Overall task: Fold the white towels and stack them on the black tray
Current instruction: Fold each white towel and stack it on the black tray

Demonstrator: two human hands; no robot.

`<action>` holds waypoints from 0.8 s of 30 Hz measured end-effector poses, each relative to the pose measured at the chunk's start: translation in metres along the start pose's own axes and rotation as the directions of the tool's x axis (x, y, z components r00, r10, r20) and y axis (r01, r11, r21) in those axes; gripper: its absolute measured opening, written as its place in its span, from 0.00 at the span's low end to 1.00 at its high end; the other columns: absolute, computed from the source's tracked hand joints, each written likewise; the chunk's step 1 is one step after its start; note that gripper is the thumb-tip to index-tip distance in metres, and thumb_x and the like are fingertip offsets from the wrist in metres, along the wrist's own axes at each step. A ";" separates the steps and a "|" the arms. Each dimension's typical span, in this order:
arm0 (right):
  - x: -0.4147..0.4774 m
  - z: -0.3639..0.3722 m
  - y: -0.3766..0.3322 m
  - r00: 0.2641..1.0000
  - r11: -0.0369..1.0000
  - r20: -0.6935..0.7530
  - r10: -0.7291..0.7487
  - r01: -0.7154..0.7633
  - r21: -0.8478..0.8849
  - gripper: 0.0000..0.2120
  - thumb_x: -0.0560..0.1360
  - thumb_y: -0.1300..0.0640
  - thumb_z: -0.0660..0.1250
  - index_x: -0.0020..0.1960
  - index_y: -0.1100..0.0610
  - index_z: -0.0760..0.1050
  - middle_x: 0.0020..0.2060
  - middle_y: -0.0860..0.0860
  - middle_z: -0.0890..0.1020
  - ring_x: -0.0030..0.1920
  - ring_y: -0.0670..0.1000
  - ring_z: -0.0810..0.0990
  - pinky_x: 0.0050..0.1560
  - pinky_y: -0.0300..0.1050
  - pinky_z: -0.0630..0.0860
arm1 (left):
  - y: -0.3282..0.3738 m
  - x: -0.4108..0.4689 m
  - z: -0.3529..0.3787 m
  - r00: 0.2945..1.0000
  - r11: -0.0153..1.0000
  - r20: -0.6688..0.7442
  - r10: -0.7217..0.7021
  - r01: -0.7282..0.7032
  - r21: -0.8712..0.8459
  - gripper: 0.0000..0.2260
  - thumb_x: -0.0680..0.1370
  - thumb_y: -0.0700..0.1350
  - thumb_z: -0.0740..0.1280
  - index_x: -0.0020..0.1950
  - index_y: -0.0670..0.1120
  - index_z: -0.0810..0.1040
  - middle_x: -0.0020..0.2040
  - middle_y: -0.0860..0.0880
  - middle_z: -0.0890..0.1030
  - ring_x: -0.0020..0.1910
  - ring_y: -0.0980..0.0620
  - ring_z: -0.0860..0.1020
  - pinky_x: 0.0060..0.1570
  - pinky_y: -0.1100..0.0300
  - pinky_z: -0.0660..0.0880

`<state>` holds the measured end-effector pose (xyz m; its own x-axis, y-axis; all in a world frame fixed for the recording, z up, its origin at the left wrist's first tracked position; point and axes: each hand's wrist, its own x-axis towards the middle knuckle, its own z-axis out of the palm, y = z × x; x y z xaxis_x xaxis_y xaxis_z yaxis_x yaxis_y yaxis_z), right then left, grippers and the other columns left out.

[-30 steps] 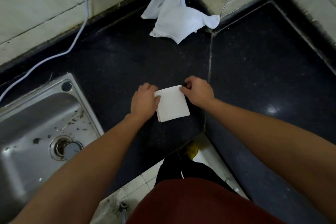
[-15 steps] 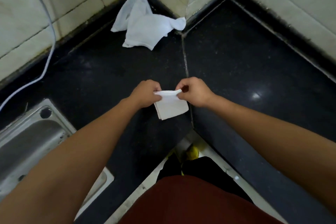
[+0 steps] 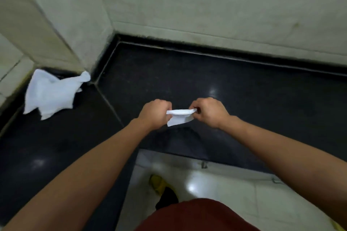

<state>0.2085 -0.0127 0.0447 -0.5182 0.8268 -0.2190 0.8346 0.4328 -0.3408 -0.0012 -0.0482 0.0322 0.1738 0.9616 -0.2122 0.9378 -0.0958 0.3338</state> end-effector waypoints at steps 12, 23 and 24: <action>-0.305 -0.045 0.220 0.842 0.883 -0.271 0.466 -0.427 0.192 0.09 0.75 0.49 0.65 0.53 0.45 0.80 0.47 0.44 0.82 0.49 0.50 0.79 0.43 0.47 0.73 | 0.350 0.024 0.078 0.847 0.847 0.131 0.515 -0.527 0.069 0.03 0.75 0.46 0.64 0.43 0.51 0.77 0.43 0.51 0.81 0.44 0.47 0.78 0.36 0.57 0.67; -0.489 -0.084 0.385 0.494 0.634 -0.410 0.766 -0.686 0.358 0.10 0.71 0.53 0.64 0.50 0.46 0.80 0.45 0.45 0.81 0.47 0.51 0.79 0.40 0.47 0.72 | 0.628 0.088 0.145 0.544 0.563 0.251 0.801 -0.827 -0.006 0.04 0.73 0.45 0.64 0.44 0.52 0.77 0.41 0.51 0.81 0.42 0.48 0.78 0.35 0.55 0.72; -0.502 -0.089 0.402 0.462 0.610 -0.418 0.782 -0.705 0.362 0.10 0.71 0.53 0.64 0.50 0.46 0.80 0.45 0.45 0.82 0.47 0.52 0.79 0.41 0.47 0.74 | 0.653 0.095 0.153 0.515 0.536 0.252 0.819 -0.844 -0.016 0.04 0.73 0.45 0.64 0.44 0.51 0.78 0.41 0.51 0.81 0.42 0.48 0.78 0.36 0.55 0.72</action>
<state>0.8208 -0.2220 0.0993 0.4917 0.8707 0.0147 0.8064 -0.4489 -0.3850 0.6740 -0.0583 0.0898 0.9335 0.3521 -0.0676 0.3510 -0.8590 0.3727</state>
